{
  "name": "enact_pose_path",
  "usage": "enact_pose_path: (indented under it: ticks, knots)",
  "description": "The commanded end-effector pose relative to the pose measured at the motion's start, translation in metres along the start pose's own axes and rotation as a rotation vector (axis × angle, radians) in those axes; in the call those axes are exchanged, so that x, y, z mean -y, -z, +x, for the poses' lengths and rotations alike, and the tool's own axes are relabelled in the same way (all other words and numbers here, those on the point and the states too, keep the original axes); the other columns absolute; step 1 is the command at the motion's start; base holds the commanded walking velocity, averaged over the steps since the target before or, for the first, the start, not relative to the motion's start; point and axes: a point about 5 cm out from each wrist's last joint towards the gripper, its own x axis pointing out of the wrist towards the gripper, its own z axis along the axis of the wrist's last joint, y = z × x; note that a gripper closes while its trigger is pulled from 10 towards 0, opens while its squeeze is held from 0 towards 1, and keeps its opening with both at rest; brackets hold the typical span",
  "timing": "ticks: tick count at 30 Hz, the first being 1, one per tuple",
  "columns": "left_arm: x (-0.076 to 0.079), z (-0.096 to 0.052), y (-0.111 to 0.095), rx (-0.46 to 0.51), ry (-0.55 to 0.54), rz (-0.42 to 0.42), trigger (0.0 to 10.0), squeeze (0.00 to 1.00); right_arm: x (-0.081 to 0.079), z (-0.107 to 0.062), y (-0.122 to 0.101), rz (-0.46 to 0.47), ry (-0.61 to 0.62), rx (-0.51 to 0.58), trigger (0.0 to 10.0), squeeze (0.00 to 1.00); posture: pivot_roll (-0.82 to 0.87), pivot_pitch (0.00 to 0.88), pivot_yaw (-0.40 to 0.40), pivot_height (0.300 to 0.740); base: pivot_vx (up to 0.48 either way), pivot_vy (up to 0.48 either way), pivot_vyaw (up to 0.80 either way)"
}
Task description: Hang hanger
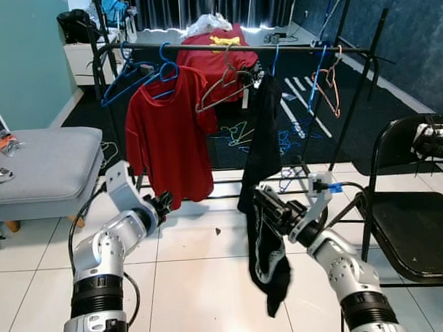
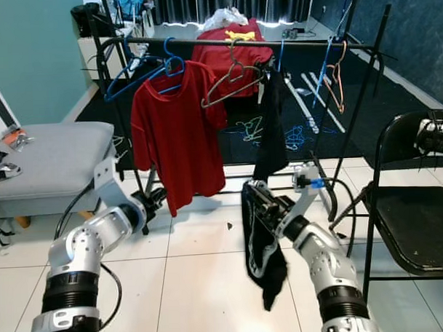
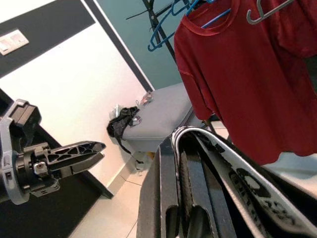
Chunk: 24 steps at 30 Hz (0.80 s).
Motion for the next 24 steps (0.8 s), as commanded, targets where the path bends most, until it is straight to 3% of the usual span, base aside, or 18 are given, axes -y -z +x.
enact_pose_path:
  ticks: [1, 2, 7, 9, 10, 11, 12, 14, 15, 17, 20, 21, 22, 23, 24]
  knots:
    - [-0.005, -0.003, 0.013, -0.045, -0.027, 0.214, 10.0, 0.0, 0.001, -0.005, 0.003, -0.198, -0.033, -0.189, 0.0, 0.0, -0.09, 0.02, -0.033, 0.74, 0.0, 0.0, 0.0]
    - [-0.004, -0.003, 0.013, -0.04, -0.01, 0.289, 10.0, 0.0, -0.003, -0.005, 0.002, -0.241, -0.09, -0.229, 0.0, 0.0, -0.09, 0.023, -0.032, 0.74, 0.0, 0.0, 0.0]
    - [-0.007, -0.004, 0.008, -0.01, -0.024, 0.34, 10.0, 0.0, -0.017, -0.003, -0.002, -0.274, -0.215, -0.241, 0.0, 0.0, -0.1, 0.025, -0.023, 0.74, 0.0, 0.0, 0.0]
    - [-0.018, -0.005, -0.004, 0.034, -0.078, 0.393, 10.0, 0.0, -0.037, -0.011, 0.0, -0.326, -0.455, -0.338, 0.0, 0.0, -0.09, 0.021, -0.021, 0.74, 0.0, 0.0, 0.0]
    - [-0.022, -0.007, -0.012, 0.068, -0.085, 0.411, 10.0, 0.0, -0.04, -0.022, 0.004, -0.394, -0.566, -0.455, 0.0, 0.0, -0.09, 0.028, -0.023, 0.74, 0.0, 0.0, 0.0]
    - [-0.022, -0.007, -0.012, 0.068, -0.085, 0.411, 10.0, 0.0, -0.04, -0.022, 0.004, -0.394, -0.566, -0.455, 0.0, 0.0, -0.09, 0.028, -0.023, 0.74, 0.0, 0.0, 0.0]
    - [-0.023, -0.008, -0.017, 0.089, -0.083, 0.418, 10.0, 0.0, -0.039, -0.031, 0.007, -0.432, -0.625, -0.538, 0.0, 0.0, -0.09, 0.026, -0.024, 0.74, 0.0, 0.0, 0.0]
    - [-0.027, -0.01, -0.029, 0.137, -0.073, 0.431, 10.0, 0.0, -0.022, -0.045, 0.008, -0.582, -0.636, -0.695, 0.0, 0.0, -0.09, 0.03, -0.028, 0.74, 0.0, 0.0, 0.0]
    - [-0.027, -0.01, -0.029, 0.137, -0.073, 0.431, 10.0, 0.0, -0.022, -0.045, 0.008, -0.582, -0.636, -0.695, 0.0, 0.0, -0.09, 0.03, -0.028, 0.74, 0.0, 0.0, 0.0]
    - [-0.025, -0.014, -0.04, 0.186, 0.001, 0.396, 10.0, 0.0, -0.002, -0.045, -0.005, -0.761, -0.561, -0.692, 0.0, 0.0, -0.09, 0.029, -0.034, 0.74, 0.0, 0.0, 0.0]
    - [-0.025, -0.014, -0.04, 0.186, 0.001, 0.396, 10.0, 0.0, -0.002, -0.045, -0.005, -0.761, -0.561, -0.692, 0.0, 0.0, -0.09, 0.029, -0.034, 0.74, 0.0, 0.0, 0.0]
    - [-0.02, -0.018, -0.042, 0.191, 0.082, 0.379, 10.0, 0.0, 0.002, -0.044, -0.012, -0.808, -0.544, -0.665, 0.0, 0.0, -0.09, 0.029, -0.035, 0.74, 0.0, 0.0, 0.0]
    - [-0.011, -0.024, -0.038, 0.173, 0.221, 0.443, 10.0, 0.0, 0.001, -0.04, -0.023, -0.877, -0.536, -0.612, 0.0, 0.0, -0.09, 0.025, -0.038, 0.74, 0.0, 0.0, 0.0]
    - [-0.011, -0.024, -0.038, 0.173, 0.221, 0.443, 10.0, 0.0, 0.001, -0.04, -0.023, -0.877, -0.536, -0.612, 0.0, 0.0, -0.09, 0.025, -0.038, 0.74, 0.0, 0.0, 0.0]
    - [-0.005, -0.028, -0.031, 0.139, 0.331, 0.507, 10.0, 0.0, -0.002, -0.035, -0.032, -0.925, -0.539, -0.557, 0.0, 0.0, -0.09, 0.024, -0.038, 0.74, 0.0, 0.0, 0.0]
